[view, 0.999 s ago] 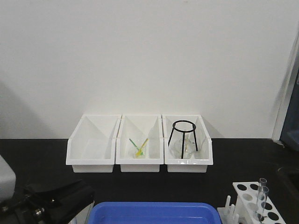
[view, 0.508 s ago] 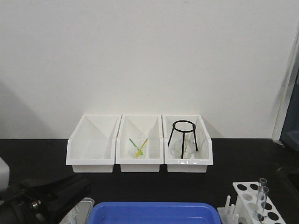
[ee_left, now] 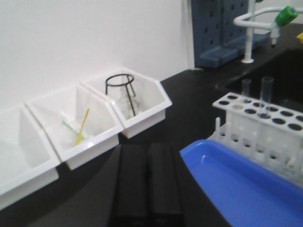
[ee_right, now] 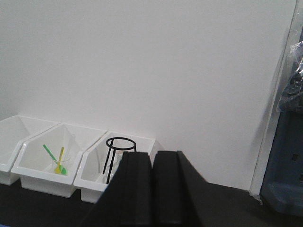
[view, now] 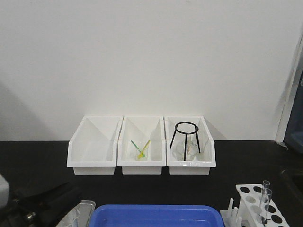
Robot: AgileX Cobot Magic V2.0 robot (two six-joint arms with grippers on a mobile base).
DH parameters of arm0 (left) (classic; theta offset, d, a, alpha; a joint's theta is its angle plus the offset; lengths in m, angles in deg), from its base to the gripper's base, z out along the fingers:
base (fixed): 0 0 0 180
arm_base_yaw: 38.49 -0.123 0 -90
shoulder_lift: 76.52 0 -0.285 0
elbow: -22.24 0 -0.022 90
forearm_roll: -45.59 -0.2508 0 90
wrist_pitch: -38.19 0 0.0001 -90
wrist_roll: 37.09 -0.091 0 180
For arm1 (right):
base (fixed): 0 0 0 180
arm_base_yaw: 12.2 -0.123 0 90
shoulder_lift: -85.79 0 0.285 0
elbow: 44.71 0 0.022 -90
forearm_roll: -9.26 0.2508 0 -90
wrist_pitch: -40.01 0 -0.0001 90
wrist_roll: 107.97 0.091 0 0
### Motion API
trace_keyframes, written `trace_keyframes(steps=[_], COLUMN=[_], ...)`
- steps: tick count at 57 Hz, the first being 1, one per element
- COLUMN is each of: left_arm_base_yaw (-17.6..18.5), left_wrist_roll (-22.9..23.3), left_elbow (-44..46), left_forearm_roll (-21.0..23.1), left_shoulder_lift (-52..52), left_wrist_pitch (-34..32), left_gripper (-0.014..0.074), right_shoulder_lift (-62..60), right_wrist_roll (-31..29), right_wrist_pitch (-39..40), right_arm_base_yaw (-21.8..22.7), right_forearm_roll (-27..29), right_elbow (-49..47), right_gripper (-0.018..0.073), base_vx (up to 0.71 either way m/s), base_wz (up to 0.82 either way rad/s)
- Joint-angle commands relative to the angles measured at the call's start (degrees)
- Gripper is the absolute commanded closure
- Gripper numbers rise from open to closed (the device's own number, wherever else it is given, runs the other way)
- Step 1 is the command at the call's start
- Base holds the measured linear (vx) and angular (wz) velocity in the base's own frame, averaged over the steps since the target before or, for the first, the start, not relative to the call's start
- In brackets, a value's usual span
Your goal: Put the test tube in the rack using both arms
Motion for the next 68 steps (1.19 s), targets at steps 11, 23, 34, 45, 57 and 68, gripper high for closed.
trace_keyframes(steps=[11,23,34,45,57,68], left_arm_base_yaw=[-13.1,-20.3,-22.2,-22.1,-22.1,-22.1], left_wrist_roll=[-1.0,-0.8,-2.0,-2.0,-2.0,-2.0], left_elbow=[-17.0,-32.1,-32.1,-32.1,-32.1,-32.1], left_forearm_roll=[2.9,3.0,2.4,3.0,3.0,3.0], left_shoulder_lift=[17.1,36.3,49.1,52.1,52.1,52.1], left_wrist_pitch=[-6.0,-6.0,6.3,8.7,9.2,9.2], left_gripper=[0.0603,0.0603,0.0603,0.0603,0.0603,0.0603], right_shoulder_lift=[0.1,0.1,0.1,0.1,0.1,0.1], right_wrist_roll=[-0.2,-0.2,-0.2,-0.2,-0.2,-0.2], right_wrist_pitch=[2.7,2.8,2.8,2.8,2.8,2.8], right_arm_base_yaw=[0.4,0.4,0.4,0.4,0.4,0.4], right_forearm_roll=[0.8,0.8,0.8,0.8,0.8,0.8], right_elbow=[-1.6,-1.6,-1.6,-1.6,-1.6,-1.6], right_gripper=[0.0570,0.0570,0.0570,0.0570,0.0570,0.0570], base_vx=[0.00,0.00,0.00,0.00,0.00,0.00], base_wz=[0.00,0.00,0.00,0.00,0.00,0.00])
